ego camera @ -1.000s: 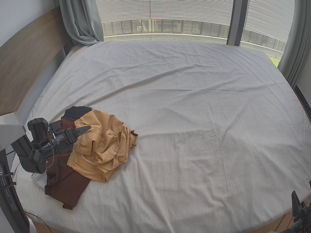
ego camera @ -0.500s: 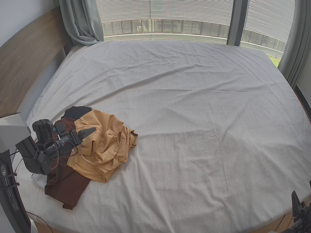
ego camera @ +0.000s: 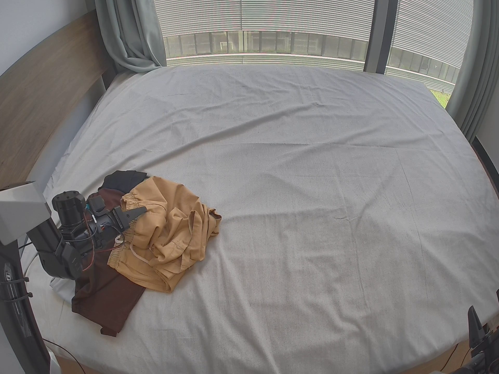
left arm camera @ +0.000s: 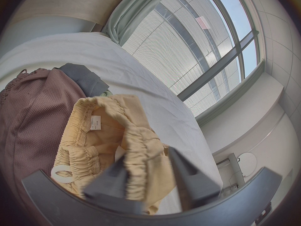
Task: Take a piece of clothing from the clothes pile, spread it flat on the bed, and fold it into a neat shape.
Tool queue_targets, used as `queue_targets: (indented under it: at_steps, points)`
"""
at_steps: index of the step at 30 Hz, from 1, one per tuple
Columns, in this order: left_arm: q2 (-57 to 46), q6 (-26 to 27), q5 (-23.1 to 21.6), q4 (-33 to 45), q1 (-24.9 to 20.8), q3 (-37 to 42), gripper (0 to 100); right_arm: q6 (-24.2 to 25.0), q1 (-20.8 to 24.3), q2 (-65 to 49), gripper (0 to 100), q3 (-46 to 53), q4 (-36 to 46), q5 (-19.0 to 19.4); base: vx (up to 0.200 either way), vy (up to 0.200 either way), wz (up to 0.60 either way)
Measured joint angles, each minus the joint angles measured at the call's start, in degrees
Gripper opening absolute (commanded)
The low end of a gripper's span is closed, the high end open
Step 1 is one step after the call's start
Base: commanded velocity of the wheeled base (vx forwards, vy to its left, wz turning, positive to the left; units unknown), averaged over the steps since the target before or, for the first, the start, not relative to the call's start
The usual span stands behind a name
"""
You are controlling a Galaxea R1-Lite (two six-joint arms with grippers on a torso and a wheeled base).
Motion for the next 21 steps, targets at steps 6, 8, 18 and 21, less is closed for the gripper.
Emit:
queue_targets:
  at_steps: [6,8,18,21]
  points:
    - [-0.27,-0.11,-0.20,-0.09,-0.33,0.43,0,0.00,0.00,0.00,100,0.00,0.00,0.00,0.000,0.000,0.00]
    - [-0.63,-0.17,-0.22,-0.09,-0.44,0.72,0,0.00,0.00,0.00,100,0.00,0.00,0.00,0.000,0.000,0.00]
    - [-6.01,-4.83,-0.22,-3.10,-2.86,3.18,0,0.00,0.00,0.00,100,0.00,0.00,0.00,0.000,0.000,0.00]
    - [-7.94,-5.67,-0.17,-3.54,-3.78,4.12,0,0.00,-0.07,0.00,100,0.00,0.00,0.00,0.000,0.000,0.00]
